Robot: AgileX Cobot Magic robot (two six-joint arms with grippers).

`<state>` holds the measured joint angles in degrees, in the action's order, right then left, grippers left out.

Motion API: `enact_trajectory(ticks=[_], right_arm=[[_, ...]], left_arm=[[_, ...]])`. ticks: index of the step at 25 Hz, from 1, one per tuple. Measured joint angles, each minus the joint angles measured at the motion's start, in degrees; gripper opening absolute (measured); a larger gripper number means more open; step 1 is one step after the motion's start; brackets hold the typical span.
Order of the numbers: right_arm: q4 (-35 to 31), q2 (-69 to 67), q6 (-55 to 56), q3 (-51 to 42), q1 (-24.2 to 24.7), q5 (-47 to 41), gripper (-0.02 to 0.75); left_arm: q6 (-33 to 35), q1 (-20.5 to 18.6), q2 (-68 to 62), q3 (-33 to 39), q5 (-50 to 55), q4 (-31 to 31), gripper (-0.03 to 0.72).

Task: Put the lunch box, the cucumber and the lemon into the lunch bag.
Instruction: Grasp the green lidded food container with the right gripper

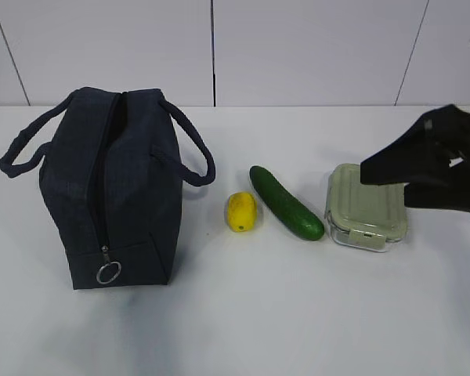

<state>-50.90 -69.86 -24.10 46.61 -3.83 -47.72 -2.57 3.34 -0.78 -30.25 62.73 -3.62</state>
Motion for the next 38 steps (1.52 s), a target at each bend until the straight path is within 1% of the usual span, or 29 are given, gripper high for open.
enact_trajectory(ticks=[2, 4, 6, 9, 12, 17, 22, 27, 31, 38], right_arm=[[-2.8, -2.16, -2.57, 2.62, 2.33, -3.54, 0.586], [-5.42, -4.35, -5.04, 4.37, 5.72, -7.08, 0.585], [-7.43, -6.23, -6.92, 5.41, 10.45, -11.23, 0.585], [-8.26, -9.37, -10.33, 5.98, 16.86, -17.8, 0.585], [-8.35, -12.44, -13.83, 6.36, 20.8, -19.91, 0.585], [-10.29, -18.94, -17.31, 6.92, 25.08, -20.24, 0.585], [-12.24, -27.83, -18.54, 11.34, 28.19, -20.24, 0.585], [-12.73, -34.0, -18.67, 17.08, 28.57, -20.12, 0.585], [-13.02, -34.86, -18.78, 18.84, 28.57, -20.12, 0.585], [-13.05, -34.95, -19.0, 19.19, 28.57, -20.12, 0.585]], left_arm=[[0.0, 0.0, 0.0, 0.0, 0.0, 0.0, 0.237], [0.0, 0.0, 0.0, 0.0, 0.0, 0.0, 0.237], [0.0, 0.0, 0.0, 0.0, 0.0, 0.0, 0.237], [0.0, 0.0, 0.0, 0.0, 0.0, 0.0, 0.236], [0.0, 0.0, 0.0, 0.0, 0.0, 0.0, 0.236], [0.0, 0.0, 0.0, 0.0, 0.0, 0.0, 0.236], [0.0, 0.0, 0.0, 0.0, 0.0, 0.0, 0.237], [0.0, 0.0, 0.0, 0.0, 0.0, 0.0, 0.237], [0.0, 0.0, 0.0, 0.0, 0.0, 0.0, 0.237], [0.0, 0.0, 0.0, 0.0, 0.0, 0.0, 0.236]])
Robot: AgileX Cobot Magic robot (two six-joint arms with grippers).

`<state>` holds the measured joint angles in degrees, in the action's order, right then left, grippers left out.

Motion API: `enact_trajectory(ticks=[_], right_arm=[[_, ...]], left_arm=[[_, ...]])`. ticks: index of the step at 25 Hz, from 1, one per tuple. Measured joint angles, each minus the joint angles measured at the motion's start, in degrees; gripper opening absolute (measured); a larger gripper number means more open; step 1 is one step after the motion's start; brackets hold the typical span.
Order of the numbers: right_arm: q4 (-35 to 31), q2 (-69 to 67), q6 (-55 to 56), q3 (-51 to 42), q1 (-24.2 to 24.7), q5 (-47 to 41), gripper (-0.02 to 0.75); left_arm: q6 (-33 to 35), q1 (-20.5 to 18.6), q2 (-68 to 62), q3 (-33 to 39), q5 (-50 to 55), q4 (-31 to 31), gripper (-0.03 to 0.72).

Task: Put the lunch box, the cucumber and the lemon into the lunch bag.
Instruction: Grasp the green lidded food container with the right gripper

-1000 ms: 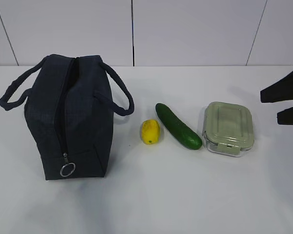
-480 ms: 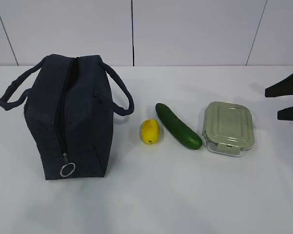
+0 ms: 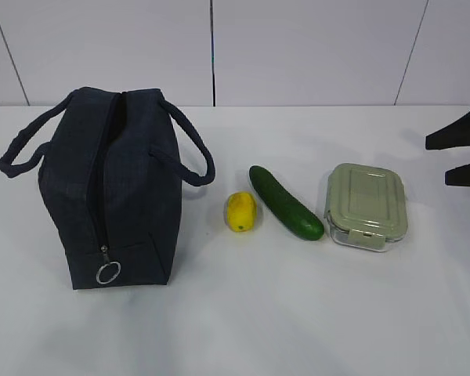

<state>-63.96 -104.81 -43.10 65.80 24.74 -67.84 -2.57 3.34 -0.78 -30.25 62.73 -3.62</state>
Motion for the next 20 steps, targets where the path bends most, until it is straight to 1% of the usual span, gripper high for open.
enact_trajectory(ticks=[5, 9, 16, 20], right_arm=[[1.51, -2.12, -0.35, 0.12, 0.0, 0.0, 0.585], [1.59, -6.57, -0.64, 0.12, 0.0, 0.0, 0.585], [-2.52, -12.9, -4.41, 0.15, 0.0, 0.34, 0.585], [-3.18, -16.21, -7.25, 0.87, 0.0, 0.46, 0.585]], left_arm=[[0.0, 0.0, 0.0, 0.0, 0.0, 0.0, 0.236], [0.0, 0.0, 0.0, 0.0, 0.0, 0.0, 0.236], [0.0, 0.0, 0.0, 0.0, 0.0, 0.0, 0.237], [0.0, 0.0, 0.0, 0.0, 0.0, 0.0, 0.237]])
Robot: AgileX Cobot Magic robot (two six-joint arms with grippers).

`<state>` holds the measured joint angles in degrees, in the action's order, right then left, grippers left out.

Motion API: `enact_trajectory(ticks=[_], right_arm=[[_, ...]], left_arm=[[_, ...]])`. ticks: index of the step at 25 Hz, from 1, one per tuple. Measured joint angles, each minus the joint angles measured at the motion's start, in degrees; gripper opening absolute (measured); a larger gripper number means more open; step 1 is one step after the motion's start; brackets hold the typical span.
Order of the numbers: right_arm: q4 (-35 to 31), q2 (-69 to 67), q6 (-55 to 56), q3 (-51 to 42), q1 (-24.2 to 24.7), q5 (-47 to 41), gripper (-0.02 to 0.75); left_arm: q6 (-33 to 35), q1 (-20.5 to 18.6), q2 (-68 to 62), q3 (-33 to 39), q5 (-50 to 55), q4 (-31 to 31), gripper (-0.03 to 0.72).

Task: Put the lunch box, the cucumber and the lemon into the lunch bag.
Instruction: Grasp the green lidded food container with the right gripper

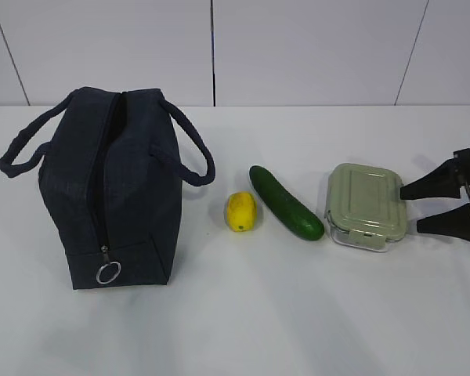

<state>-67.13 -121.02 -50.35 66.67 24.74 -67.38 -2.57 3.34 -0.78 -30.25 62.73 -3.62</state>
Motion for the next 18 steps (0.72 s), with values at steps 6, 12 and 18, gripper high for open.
enact_trajectory(ticks=[6, 12, 18], right_arm=[[-0.87, -2.07, -2.04, 2.77, 0.0, 0.13, 0.585], [-3.56, -2.07, -3.78, 3.19, 0.0, 0.13, 0.585], [-4.41, -4.13, -3.96, 3.28, 0.0, 0.13, 0.584]], left_arm=[[0.0, 0.0, 0.0, 0.0, 0.0, 0.0, 0.237], [0.0, 0.0, 0.0, 0.0, 0.0, 0.0, 0.235], [0.0, 0.0, 0.0, 0.0, 0.0, 0.0, 0.235]])
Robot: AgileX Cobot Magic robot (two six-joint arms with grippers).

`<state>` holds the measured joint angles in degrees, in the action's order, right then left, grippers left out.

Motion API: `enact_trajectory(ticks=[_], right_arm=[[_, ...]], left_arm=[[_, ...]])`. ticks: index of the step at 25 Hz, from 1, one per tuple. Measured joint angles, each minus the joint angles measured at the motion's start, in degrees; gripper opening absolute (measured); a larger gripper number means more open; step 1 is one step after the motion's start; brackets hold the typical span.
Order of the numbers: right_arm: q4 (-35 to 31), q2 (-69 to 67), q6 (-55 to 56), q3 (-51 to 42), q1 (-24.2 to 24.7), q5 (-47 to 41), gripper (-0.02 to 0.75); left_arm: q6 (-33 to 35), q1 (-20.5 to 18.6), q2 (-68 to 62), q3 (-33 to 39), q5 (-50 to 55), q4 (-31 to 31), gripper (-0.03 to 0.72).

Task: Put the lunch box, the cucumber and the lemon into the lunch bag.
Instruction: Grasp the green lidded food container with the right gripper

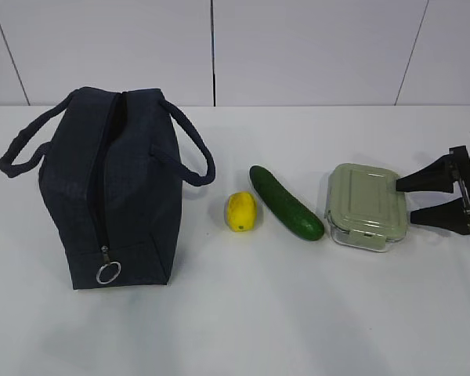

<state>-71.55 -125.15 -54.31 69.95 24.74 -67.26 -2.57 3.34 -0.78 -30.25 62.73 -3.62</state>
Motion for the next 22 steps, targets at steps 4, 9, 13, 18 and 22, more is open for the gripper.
enact_trajectory(ticks=[4, 9, 13, 18, 22], right_arm=[[-0.5, 0.01, -0.13, 0.0, 0.0, 0.04, 0.583], [-1.02, -0.23, -0.82, 0.54, -1.61, 0.13, 0.582], [-1.54, -0.85, -1.01, 0.62, -2.33, 0.26, 0.582], [-1.85, -1.36, -1.15, 0.62, -2.83, 0.26, 0.582], [-3.1, -2.14, -2.32, 0.62, -3.15, 0.26, 0.582]], left_arm=[[0.0, 0.0, 0.0, 0.0, 0.0, 0.0, 0.235], [0.0, 0.0, 0.0, 0.0, 0.0, 0.0, 0.235], [0.0, 0.0, 0.0, 0.0, 0.0, 0.0, 0.235], [0.0, 0.0, 0.0, 0.0, 0.0, 0.0, 0.235], [0.0, 0.0, 0.0, 0.0, 0.0, 0.0, 0.235]])
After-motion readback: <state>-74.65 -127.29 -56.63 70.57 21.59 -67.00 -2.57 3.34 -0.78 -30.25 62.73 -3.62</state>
